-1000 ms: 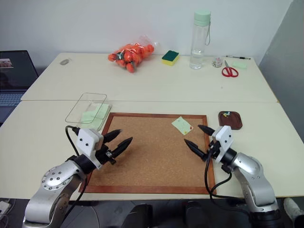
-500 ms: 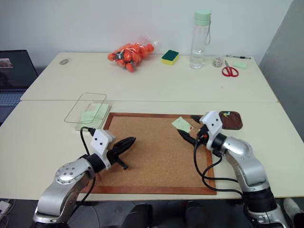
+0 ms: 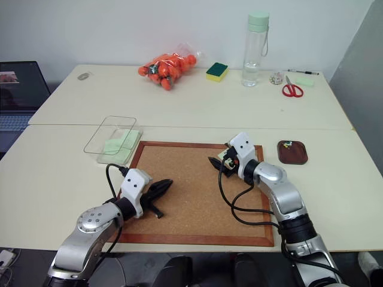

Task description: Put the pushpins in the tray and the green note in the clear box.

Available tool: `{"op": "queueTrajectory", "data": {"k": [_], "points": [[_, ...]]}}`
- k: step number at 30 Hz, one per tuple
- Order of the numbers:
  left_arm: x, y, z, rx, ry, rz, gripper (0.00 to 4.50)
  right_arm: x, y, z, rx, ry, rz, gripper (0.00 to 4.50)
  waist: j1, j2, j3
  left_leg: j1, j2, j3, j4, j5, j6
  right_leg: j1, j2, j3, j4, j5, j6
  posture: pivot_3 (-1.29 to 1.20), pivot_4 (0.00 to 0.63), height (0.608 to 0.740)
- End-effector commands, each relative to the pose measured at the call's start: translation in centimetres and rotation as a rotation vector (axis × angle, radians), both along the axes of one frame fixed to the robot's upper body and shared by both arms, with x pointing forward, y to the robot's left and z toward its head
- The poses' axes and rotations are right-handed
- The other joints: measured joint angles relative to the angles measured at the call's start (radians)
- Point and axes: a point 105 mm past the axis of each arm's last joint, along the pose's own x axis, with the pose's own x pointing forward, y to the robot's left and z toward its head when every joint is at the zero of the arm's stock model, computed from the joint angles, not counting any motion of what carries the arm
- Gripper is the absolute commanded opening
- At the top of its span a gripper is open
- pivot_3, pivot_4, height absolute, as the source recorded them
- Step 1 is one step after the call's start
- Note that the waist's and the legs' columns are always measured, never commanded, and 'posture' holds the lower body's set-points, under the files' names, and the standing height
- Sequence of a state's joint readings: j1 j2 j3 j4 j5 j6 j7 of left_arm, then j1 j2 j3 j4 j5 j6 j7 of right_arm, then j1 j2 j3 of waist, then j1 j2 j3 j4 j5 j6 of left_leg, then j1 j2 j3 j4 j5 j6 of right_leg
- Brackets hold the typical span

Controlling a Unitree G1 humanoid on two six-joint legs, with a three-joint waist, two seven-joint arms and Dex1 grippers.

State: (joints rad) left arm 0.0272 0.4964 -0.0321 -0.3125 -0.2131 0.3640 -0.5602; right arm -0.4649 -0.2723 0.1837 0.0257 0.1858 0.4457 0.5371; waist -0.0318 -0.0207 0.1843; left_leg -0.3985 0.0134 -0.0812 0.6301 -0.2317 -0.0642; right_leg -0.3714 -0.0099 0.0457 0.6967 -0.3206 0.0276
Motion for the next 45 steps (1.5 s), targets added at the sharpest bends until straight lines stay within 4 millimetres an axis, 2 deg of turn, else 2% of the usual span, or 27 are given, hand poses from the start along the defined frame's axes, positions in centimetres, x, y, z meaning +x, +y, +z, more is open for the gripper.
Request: {"op": "queueTrajectory", "data": {"k": [1,9,10,15,18,23,28,36,45], "points": [[-0.3,-0.4,-0.1,0.001,-0.003,-0.02,0.02,0.9,0.2,1.0,0.001,-0.042,-0.019,4.04,-0.001,0.0,0.0,0.0,0.0,0.0,0.0,0.0,0.0,0.0,0.0,0.0,0.0,0.0,0.0,0.0,0.15,0.74],[-0.5,-0.4,0.0,0.0,-0.007,-0.021,0.02,1.9,-0.4,0.8,0.008,-0.019,-0.063,4.04,-0.001,0.0,0.0,0.0,0.0,0.0,0.0,0.0,0.0,0.0,0.0,0.0,0.0,0.0,0.0,0.0,0.15,0.74],[-0.5,-0.4,0.0,-0.001,-0.007,-0.021,0.0,2.0,-0.5,0.7,0.007,-0.014,-0.07,3.71,-0.001,0.0,0.0,0.0,0.0,0.0,0.0,0.0,0.0,0.0,0.0,0.0,0.0,0.0,0.0,0.0,0.15,0.74],[-0.6,-0.5,0.0,-0.004,-0.008,-0.021,0.0,2.6,-0.9,0.8,0.012,-0.014,-0.105,2.63,-0.001,0.0,0.0,0.0,0.0,0.0,0.0,0.0,0.0,0.0,0.0,0.0,0.0,0.0,0.0,0.0,0.15,0.74],[-0.6,-0.6,0.0,-0.006,-0.008,-0.022,0.0,2.8,-1.2,0.7,0.0,-0.017,-0.12,2.16,-0.001,0.0,0.0,0.0,0.0,0.0,0.0,0.0,0.0,0.0,0.0,0.0,0.0,0.0,0.0,0.0,0.15,0.74],[-0.6,-0.6,0.0,-0.008,-0.008,-0.022,0.0,3.0,-1.5,0.6,-0.014,-0.024,-0.127,0.96,-0.001,0.0,0.0,0.0,0.0,0.0,0.0,0.0,0.0,0.0,0.0,0.0,0.0,0.0,0.0,0.0,0.15,0.74],[-0.6,-0.7,0.0,-0.011,-0.008,-0.022,0.0,2.9,-1.2,0.5,-0.036,-0.04,-0.112,0.01,-0.001,0.0,0.0,0.0,0.0,0.0,0.0,0.0,0.0,0.0,0.0,0.0,0.0,0.0,0.0,0.0,0.15,0.74],[-0.6,-0.8,-0.1,-0.013,-0.006,-0.019,0.0,3.0,-1.2,0.6,-0.058,-0.075,-0.099,0.01,-0.001,0.0,0.0,0.0,0.0,0.0,0.0,0.0,0.0,0.0,0.0,0.0,0.0,0.0,0.0,0.0,0.15,0.74],[-0.9,-0.9,-0.4,-0.015,0.003,-0.018,0.0,2.5,-0.4,3.3,0.025,-0.122,-0.059,0.01,-0.001,0.0,0.0,0.0,0.0,0.0,0.0,0.0,0.0,-0.001,0.0,0.0,0.0,0.0,0.0,0.0,0.15,0.74]]}}
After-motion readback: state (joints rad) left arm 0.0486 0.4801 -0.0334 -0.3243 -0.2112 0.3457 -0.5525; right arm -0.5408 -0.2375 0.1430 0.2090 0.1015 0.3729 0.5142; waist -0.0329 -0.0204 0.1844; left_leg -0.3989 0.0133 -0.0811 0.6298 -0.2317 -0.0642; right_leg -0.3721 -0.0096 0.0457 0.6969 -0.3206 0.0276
